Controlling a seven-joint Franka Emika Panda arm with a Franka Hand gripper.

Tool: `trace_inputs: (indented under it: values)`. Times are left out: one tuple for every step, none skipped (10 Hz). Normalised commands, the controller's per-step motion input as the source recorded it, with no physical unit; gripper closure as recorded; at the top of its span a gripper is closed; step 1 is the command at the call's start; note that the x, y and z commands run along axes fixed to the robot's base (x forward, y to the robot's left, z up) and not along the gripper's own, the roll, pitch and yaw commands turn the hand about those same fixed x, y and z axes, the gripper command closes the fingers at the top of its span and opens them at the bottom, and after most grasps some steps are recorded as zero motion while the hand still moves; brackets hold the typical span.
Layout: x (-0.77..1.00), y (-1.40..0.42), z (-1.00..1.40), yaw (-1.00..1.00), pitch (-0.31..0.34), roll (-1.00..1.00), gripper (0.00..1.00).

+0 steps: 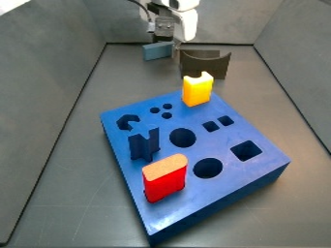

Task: Pick up the rectangle object. Move up. Place the rectangle object on the fixture. Regrasp the rectangle object. Move to above the board. Insert the rectangle object.
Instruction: Pick up the rectangle object.

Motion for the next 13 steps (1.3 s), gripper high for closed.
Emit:
trace_inputs:
  values:
    - [0.05, 0.11, 0.0, -0.07, 0.0, -0.21, 0.0]
    - [0.0, 0.06, 0.0, 0.0, 0.0, -0.12, 0.0]
    - [0.0, 0.21, 0.07, -0.16, -0.52, -1.0, 0.0]
    - [0.0, 0.26, 0.04, -0.1, -0.46, -1.0, 0.0]
    - [0.0, 0.0, -0.05, 0.0, 0.0, 0.0, 0.0]
    - [-0.23, -0.02, -0.26, -0.09, -0.486, -0.32, 0.0]
    - [-0.65, -0.43, -0.51, -0.09, -0.569, -0.03, 0.0]
    - [-0.56, -0.59, -0.51, 0.0, -0.54, 0.0, 0.0]
    - [0.0, -0.08, 0.0, 0.06, -0.017, 0.05, 0.0]
    - [0.0, 0.04, 0.0, 0.0, 0.0, -0.05, 0.0]
    - [0.27, 0.17, 0.0, 0.0, 0.189, -0.23, 0.0]
    - [0.15, 0.02, 0.04, 0.0, 0.174, -0.04, 0.0]
    - [0.0, -0.03, 0.0, 0.0, 0.0, 0.0, 0.0]
